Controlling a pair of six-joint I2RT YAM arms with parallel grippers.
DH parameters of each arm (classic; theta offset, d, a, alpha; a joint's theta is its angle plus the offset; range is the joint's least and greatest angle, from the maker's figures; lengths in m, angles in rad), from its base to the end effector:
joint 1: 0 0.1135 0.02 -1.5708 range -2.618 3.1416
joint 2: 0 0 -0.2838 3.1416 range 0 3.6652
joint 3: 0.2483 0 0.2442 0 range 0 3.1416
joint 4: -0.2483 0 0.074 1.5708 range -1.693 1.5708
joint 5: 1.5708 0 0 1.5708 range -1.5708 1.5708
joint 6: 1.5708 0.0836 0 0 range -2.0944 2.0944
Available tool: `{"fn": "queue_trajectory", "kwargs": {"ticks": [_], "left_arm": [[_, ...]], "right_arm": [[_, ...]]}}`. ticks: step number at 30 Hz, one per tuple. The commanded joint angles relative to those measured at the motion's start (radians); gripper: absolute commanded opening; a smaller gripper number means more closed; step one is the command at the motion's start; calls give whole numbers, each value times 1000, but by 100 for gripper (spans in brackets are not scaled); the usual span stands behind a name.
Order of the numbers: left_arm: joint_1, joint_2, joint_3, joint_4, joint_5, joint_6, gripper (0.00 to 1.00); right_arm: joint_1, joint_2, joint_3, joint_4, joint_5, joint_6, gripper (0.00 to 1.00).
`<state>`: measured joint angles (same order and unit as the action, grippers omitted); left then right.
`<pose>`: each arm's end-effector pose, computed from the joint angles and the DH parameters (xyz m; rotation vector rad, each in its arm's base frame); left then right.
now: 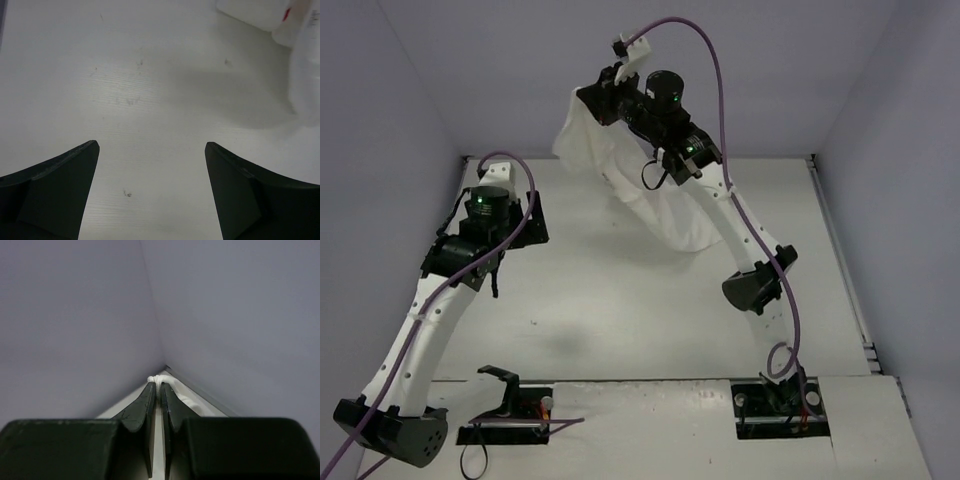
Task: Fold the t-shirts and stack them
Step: Flatten out the tshirt
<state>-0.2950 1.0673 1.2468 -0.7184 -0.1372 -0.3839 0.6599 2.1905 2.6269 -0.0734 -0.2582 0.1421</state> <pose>0.2328 -0.0588 0.3829 -0.1762 2.1077 -0.2622 0.3967 0.3349 0.5539 -0.5445 1.1420 0.8521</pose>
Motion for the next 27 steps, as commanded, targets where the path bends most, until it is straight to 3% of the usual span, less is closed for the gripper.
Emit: {"fn": "queue_trajectory", "kwargs": {"ticks": [1,6,12,16,23,27], "left_arm": [[8,-43,56,51,-21,5,84],[8,-42,59,51,-30,46,84],[7,-32,9,97,-23,51,84],[10,-6,-43,119,-34,49,83],[2,83,-149,208,33,-11,80],[-49,164,-187,251,65,-117,77]], "right_arm": [[1,-230,-82,441,-113,73,0],[-77,-495,-328,504,-72,35,0],[-278,-916,-967,452,-21,-14,0],[-318,-1095,-1367,352,47,-73,0],[-322,-1204,-1894,264,118,121,0],[-324,-1213,-1995,260,207,182,0]]}}
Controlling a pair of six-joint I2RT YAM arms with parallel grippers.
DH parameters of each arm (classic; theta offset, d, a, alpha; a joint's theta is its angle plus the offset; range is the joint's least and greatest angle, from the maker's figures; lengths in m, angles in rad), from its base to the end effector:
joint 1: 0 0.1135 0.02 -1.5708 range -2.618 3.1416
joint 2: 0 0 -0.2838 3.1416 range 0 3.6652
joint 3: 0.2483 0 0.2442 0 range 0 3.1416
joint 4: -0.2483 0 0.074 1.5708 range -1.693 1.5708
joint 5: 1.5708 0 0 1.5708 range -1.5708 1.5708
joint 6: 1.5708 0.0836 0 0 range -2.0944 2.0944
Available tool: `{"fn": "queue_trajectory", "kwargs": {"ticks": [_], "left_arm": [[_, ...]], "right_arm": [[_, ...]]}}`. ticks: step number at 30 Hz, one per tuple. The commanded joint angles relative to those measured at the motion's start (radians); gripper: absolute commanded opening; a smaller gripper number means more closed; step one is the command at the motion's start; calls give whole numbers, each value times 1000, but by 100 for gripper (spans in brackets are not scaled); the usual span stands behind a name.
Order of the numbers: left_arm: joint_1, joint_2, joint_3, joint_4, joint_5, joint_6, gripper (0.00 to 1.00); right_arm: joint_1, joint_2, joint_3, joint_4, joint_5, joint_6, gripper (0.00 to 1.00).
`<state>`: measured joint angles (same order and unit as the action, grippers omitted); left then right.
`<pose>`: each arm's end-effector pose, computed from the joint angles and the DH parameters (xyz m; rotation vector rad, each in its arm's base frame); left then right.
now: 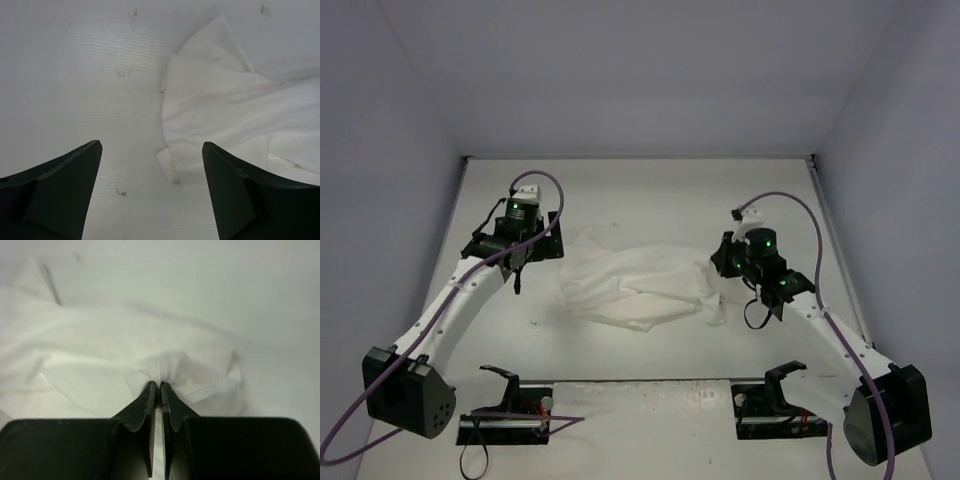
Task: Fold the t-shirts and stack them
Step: Flatten out the tshirt
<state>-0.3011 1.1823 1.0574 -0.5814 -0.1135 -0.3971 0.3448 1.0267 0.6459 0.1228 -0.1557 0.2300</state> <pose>0.2648 -0.0723 0.3043 -0.1692 2.2766 -0.2383 0.2465 0.1023 0.2841 -0.2179 1.8475 0.5444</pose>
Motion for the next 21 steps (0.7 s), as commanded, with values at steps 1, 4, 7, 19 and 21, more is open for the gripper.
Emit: {"fn": "queue_trajectory", "kwargs": {"ticks": [1,4,7,19,21], "left_arm": [[-70,73,0,125,44,-117,77],[-176,171,-16,161,-1,-206,73],[-230,237,-25,156,-34,-277,69],[-294,226,-170,109,-32,-323,66],[-294,211,-191,103,-41,-353,65]], "right_arm": [[-9,-45,-18,63,116,97,0],[-10,-1,5,56,152,78,0],[-15,32,45,48,148,53,0],[-27,-2,72,35,94,36,0],[-27,-15,58,35,91,37,0]]}}
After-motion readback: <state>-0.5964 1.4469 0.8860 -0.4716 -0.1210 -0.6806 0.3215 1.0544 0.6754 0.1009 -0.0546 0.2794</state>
